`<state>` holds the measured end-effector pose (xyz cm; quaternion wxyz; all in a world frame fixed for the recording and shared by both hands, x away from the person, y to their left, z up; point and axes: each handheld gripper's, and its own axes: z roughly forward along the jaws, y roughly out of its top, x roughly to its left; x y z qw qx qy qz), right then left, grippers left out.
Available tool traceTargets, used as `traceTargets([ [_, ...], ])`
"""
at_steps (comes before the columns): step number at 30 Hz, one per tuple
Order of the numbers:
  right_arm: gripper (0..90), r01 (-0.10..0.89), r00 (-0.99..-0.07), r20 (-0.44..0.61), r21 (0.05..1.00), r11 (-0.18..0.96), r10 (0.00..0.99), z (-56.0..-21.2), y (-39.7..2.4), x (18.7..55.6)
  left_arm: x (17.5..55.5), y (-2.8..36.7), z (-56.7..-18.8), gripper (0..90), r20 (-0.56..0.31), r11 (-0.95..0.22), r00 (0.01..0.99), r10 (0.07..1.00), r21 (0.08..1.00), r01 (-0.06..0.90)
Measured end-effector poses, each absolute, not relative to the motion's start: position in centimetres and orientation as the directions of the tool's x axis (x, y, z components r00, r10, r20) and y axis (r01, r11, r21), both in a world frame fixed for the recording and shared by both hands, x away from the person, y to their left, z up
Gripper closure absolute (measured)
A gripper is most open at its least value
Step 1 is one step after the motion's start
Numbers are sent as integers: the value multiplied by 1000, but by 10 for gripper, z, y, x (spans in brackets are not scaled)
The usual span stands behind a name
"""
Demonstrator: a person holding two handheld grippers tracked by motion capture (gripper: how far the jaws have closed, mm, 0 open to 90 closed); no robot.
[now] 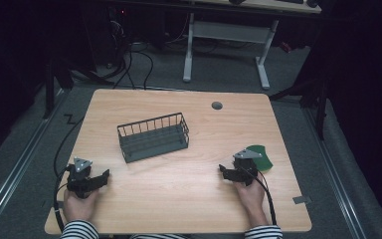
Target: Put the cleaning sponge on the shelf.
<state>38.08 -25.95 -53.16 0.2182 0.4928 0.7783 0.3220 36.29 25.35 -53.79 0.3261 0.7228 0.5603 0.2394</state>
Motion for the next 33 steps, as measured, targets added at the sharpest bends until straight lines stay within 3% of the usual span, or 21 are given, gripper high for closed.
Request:
traceTargets([
  [33,293,630,-408,-17,718,295,913,-531,-256,380,366,252,-538,238,-19,-169,269,963,736,656],
])
